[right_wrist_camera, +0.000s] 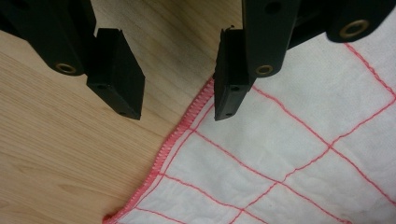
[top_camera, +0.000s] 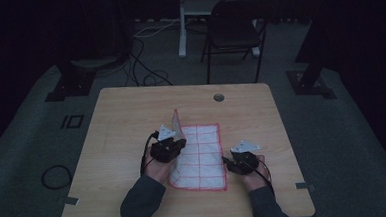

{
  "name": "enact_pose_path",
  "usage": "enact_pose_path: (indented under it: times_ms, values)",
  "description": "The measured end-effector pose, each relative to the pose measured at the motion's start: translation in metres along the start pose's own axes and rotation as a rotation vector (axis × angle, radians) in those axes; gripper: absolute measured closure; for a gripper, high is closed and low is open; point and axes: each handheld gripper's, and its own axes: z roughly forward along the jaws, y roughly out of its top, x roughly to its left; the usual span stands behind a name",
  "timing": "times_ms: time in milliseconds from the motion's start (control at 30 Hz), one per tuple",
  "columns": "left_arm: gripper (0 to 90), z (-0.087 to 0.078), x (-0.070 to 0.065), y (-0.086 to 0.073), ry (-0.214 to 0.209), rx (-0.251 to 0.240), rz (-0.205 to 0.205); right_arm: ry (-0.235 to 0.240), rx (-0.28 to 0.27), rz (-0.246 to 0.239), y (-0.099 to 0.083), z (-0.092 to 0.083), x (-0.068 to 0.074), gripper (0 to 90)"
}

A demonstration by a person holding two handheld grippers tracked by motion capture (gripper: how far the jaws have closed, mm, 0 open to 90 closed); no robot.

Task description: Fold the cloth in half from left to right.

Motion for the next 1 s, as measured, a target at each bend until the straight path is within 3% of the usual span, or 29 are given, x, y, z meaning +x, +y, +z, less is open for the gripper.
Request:
enact_pose_path:
  times_ms: [633,1000]
  values:
    - [88.1,0.024,-0.014,0.004,-0.029,0.023,0.005,-0.006,-0.008,0.008,-0.001,-0.002,-0.003,53.3]
    - [88.0,0.038,-0.026,0.015,-0.044,0.027,0.018,-0.005,-0.008,0.012,-0.001,-0.002,-0.004,53.3]
